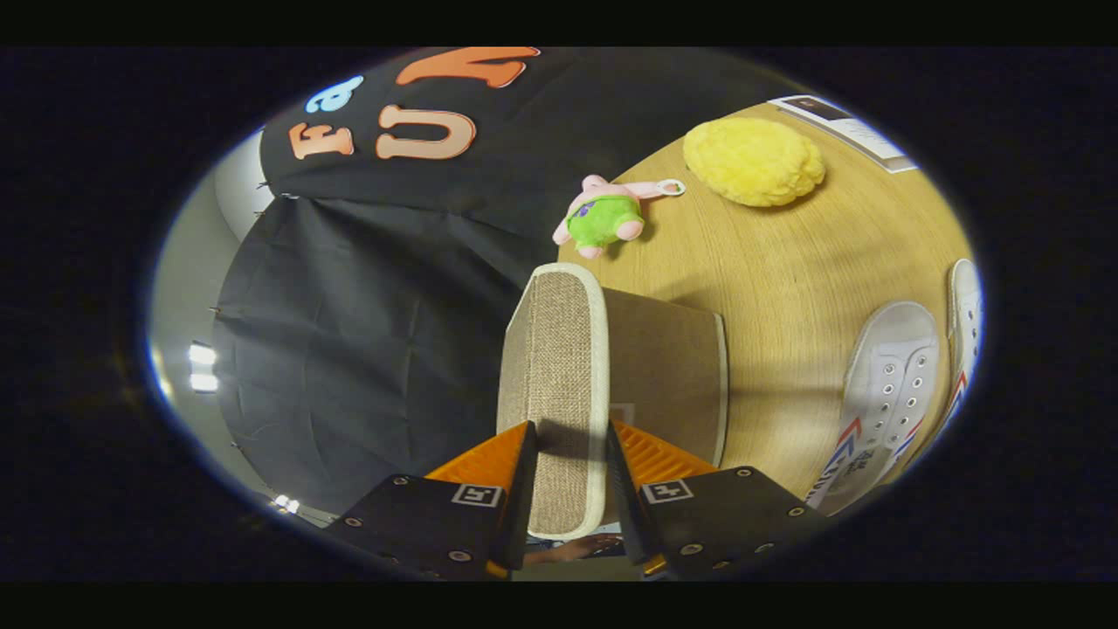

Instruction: Open the storage box then place both shoes into the box .Put the left shoe in first, then the right shoe, with the right side of both shoes facing outward in a uniform manner.

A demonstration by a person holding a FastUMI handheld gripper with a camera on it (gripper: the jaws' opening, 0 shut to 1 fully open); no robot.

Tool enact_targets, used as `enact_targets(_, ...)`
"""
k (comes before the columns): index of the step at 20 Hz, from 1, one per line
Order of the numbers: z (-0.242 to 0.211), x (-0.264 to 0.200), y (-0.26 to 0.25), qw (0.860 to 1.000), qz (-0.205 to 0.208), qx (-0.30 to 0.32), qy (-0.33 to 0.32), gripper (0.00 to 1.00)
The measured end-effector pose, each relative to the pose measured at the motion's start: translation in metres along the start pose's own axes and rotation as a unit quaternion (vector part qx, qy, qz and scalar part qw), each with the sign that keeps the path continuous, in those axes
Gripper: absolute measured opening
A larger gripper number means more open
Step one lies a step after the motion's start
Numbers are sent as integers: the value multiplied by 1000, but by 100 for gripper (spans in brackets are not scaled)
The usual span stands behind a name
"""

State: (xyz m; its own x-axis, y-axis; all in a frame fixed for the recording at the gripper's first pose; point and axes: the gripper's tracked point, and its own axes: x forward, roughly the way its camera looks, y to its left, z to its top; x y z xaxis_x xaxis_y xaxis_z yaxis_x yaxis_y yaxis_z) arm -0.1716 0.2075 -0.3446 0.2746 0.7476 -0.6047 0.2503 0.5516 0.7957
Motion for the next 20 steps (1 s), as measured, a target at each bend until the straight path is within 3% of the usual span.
enact_targets(4,-1,-2,2,1000,-7,-3,-2,27)
enact_targets(7,2,-9,37,999,48,16,-4,27)
enact_targets(10,1,-16,65,997,75,11,-4,27)
enact_targets(16,11,-10,167,989,147,-31,-14,27)
enact_targets(20,1,18,226,983,168,-79,-4,27)
